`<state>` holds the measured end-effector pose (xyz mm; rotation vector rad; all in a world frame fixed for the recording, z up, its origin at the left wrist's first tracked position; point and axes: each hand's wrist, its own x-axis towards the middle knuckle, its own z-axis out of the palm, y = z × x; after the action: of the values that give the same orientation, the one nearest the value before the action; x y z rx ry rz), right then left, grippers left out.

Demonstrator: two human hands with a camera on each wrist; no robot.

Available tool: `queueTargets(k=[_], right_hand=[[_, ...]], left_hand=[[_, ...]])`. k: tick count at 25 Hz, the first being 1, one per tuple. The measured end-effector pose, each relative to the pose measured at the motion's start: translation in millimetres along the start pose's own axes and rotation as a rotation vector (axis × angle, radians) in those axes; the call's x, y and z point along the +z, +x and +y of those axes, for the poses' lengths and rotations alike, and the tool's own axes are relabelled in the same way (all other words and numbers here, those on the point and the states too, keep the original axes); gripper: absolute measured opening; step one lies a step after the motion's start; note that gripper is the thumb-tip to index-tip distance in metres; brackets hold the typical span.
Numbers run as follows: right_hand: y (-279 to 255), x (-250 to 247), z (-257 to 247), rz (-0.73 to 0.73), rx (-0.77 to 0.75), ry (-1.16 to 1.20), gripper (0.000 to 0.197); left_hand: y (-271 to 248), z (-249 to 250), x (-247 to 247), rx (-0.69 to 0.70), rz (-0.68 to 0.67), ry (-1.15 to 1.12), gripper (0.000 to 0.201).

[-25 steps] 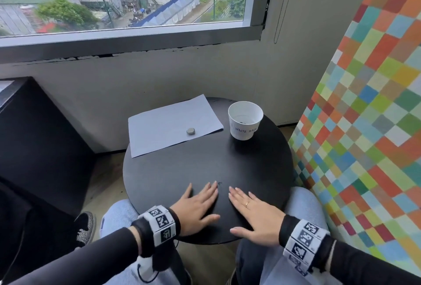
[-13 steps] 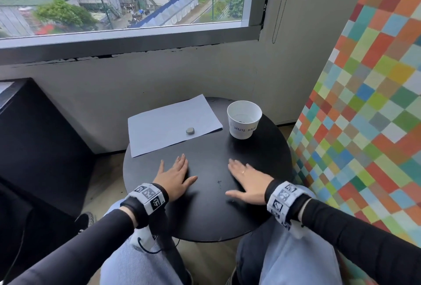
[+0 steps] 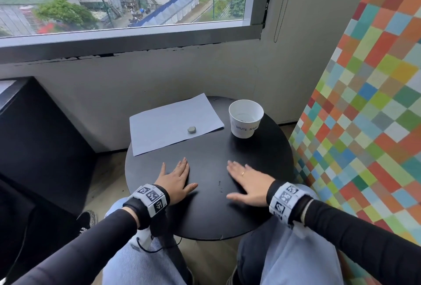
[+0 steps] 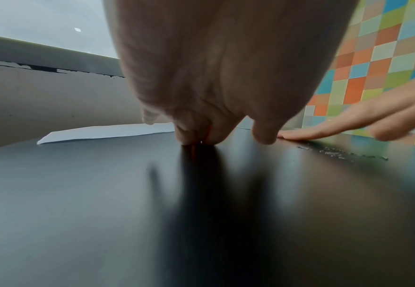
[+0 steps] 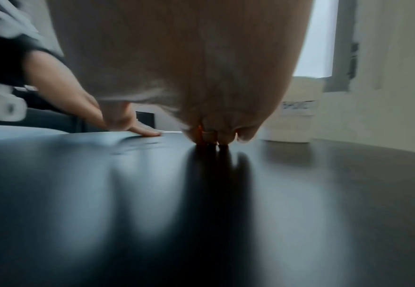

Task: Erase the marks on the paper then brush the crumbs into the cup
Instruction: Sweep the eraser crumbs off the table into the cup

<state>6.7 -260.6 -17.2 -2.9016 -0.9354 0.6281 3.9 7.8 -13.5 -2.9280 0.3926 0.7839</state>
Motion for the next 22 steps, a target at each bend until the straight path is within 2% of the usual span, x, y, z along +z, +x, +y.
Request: queueTargets(k=[3,5,7,9,11,13,15,17,19,22], right_hand=[[-19,13,-37,-0.003,-0.169,0.007,0.094],[-24,5,-35,-0.028,-0.163,0.036,0.096],[-19,-6,-10,0.025,-0.030,0.092,0.092],[-15,-12,20,0.043,0.179,0.106,0.082],[-17,-6,28,-0.002,0.247,0.082,0.091],[-25,10,10,0.013,0.127,0.047,0.106],[-37,19,-23,0.030,-0.002,0.043,0.107],[-45,17,-41,-0.001,-0.061,0.070,0.104],[-43,9,-37,-0.005,-0.044,0.124,0.102],[-35,-4,1,0.068,0.139,0.255,0.079]], left_hand=[[-1,-1,3,0.002,-0.005,-0.010,0.075],[0,-1,3,0.001,-0.007,-0.010,0.075],[1,-1,3,0.001,-0.006,-0.013,0.075],[1,0,4,0.001,0.000,-0.018,0.075],[1,0,5,-0.002,0.004,-0.025,0.076],[2,2,5,-0.003,0.013,-0.004,0.076],[2,6,3,0.020,0.016,0.024,0.077],[-1,14,1,0.076,0.026,0.039,0.077],[-5,26,2,0.161,0.029,0.049,0.080],[-16,48,11,0.364,0.032,0.114,0.106]])
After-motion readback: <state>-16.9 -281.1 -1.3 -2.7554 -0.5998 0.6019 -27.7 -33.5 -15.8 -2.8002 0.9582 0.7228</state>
